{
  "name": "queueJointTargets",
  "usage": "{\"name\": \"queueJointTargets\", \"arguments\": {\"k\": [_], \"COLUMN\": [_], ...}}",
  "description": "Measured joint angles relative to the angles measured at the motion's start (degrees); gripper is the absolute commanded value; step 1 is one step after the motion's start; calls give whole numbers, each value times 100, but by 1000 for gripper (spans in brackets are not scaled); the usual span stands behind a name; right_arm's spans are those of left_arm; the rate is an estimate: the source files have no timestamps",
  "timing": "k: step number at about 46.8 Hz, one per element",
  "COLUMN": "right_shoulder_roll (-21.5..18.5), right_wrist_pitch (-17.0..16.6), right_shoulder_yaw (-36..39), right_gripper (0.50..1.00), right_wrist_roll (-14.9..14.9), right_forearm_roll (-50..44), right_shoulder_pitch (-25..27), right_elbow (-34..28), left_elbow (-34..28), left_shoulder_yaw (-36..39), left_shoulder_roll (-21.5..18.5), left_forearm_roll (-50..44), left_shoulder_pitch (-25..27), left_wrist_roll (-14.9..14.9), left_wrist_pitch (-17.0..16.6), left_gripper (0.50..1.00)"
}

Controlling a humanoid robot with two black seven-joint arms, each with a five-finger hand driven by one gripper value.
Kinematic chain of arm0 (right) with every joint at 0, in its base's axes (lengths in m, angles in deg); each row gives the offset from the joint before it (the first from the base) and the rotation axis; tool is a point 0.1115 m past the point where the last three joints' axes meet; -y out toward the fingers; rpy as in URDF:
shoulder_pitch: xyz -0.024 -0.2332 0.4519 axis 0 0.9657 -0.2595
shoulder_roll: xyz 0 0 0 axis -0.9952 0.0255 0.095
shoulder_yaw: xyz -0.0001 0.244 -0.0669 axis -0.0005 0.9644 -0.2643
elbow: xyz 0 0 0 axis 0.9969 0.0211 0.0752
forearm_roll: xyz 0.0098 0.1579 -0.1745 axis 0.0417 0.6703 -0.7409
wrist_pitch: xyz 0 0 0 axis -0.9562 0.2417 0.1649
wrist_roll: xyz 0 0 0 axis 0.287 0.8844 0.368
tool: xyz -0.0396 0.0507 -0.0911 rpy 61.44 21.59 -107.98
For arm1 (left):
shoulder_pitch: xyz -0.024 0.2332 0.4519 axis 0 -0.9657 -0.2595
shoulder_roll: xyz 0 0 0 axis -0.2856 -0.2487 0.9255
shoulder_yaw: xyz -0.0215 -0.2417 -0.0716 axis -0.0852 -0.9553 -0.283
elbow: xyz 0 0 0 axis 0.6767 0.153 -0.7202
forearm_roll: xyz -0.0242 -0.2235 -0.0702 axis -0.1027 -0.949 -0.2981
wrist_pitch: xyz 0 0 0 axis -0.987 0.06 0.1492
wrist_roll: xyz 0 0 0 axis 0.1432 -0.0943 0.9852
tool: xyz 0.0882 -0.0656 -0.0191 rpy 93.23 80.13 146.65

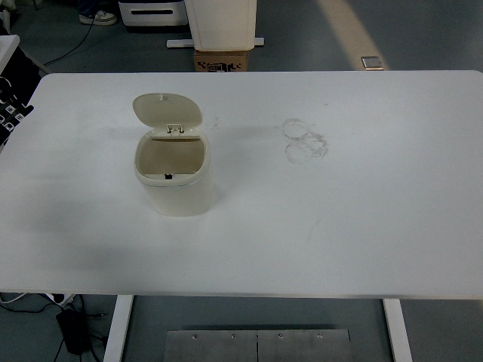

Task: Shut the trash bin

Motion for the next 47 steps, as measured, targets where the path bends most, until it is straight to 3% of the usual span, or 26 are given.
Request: {"name": "queueJointTargets", "arguments": {"k": [47], "right_shoulder_roll": [0], "right_wrist_pitch": [-2], "right_shoulder_yaw": [0], "right_gripper": [991], "right_wrist_roll": [9], "right_forearm_roll": [0], "right_shoulder_pitch": [0], "right_elbow": [0], "left_elbow": [-10], "left_shoulder_yaw": [-35], "left_shoulder_roll": [182], "left_forearm_roll": [16], "left_shoulder_pitch": [-135], "left_wrist_roll": [132], "left_wrist_pitch": [0], "left_gripper": [1000]}}
